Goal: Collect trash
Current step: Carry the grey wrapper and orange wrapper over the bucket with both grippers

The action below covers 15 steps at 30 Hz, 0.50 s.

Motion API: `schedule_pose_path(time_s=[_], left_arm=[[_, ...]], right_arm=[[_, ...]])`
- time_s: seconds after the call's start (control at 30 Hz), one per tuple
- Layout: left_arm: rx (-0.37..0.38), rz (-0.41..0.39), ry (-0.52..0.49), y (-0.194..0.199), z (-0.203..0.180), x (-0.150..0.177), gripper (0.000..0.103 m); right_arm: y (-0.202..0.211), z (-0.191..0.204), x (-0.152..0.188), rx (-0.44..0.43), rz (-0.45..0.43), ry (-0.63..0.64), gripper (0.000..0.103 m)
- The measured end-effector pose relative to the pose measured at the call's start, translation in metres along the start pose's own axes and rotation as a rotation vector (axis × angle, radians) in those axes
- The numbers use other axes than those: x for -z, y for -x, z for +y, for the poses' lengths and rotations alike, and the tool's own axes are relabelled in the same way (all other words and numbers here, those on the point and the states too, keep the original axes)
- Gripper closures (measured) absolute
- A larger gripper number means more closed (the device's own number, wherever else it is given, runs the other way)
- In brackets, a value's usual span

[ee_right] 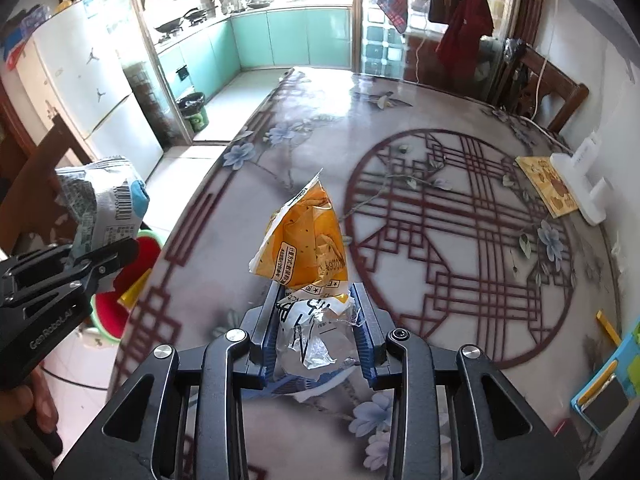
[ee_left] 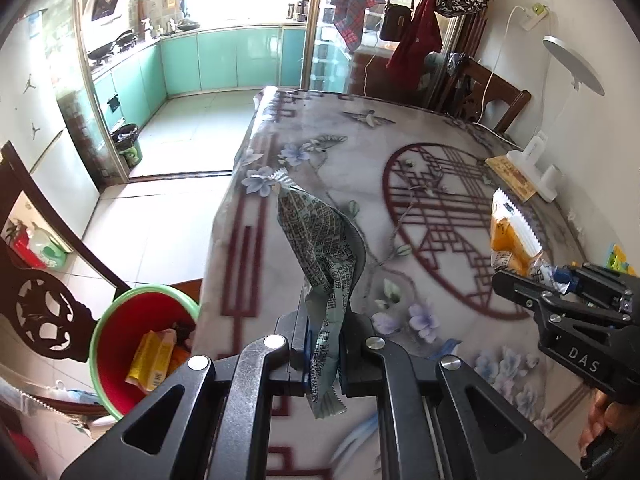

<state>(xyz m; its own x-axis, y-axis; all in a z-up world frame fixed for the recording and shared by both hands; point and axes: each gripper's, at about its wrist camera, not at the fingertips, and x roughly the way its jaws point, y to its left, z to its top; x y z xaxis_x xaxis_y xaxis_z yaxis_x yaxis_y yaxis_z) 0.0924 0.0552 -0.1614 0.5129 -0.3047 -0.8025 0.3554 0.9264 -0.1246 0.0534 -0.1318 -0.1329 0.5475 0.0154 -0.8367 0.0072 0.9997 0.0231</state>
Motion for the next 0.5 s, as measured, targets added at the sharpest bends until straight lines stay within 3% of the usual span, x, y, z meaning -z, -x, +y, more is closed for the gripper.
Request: schedule_pose_path(time_s=[0.5], left_arm=[[-0.013, -0.002, 0.022, 0.005, 0.044, 0.002, 0.096]], right_arm=[[-0.003, 0.045, -0.008, 0.000, -0.019, 0.012, 0.072]])
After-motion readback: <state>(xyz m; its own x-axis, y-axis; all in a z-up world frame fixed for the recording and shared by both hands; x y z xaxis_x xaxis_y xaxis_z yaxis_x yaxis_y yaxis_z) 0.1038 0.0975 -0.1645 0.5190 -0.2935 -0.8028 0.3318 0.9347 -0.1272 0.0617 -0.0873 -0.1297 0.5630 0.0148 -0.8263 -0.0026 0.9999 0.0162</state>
